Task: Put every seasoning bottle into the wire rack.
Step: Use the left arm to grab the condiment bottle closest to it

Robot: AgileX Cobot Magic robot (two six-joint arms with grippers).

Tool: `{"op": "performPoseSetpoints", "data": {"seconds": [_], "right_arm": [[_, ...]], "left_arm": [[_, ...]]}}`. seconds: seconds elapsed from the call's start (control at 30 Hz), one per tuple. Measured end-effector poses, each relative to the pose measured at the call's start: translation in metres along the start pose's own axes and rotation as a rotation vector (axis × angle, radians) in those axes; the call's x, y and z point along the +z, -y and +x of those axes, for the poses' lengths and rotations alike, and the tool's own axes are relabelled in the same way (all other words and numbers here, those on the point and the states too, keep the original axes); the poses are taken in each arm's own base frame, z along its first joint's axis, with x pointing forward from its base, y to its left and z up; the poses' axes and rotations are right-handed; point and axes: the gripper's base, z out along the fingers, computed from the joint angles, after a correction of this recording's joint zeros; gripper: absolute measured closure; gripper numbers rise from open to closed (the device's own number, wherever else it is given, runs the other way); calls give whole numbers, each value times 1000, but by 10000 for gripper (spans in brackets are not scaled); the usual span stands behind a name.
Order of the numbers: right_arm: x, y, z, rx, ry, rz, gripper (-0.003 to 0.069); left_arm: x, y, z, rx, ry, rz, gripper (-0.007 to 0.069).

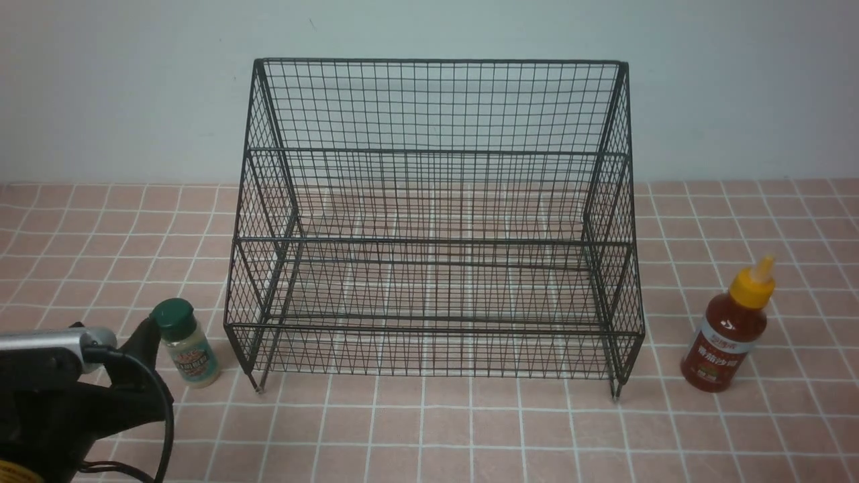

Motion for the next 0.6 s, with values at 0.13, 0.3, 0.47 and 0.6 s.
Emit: {"op": "performPoseSetpoints", "data": {"seconds": [0.13,0.3,0.47,0.6], "right_arm": [[0,0,0,0,0,0,668],[0,0,0,0,0,0,668],[0,0,0,0,0,0,668],[0,0,0,0,0,0,668]], "left_arm": [[7,0,2,0,-17,-3,123],[18,0,3,0,-28,-4,123],[26,0,7,4,-51,2,123],[31,2,7,12,-51,22,123]]}}
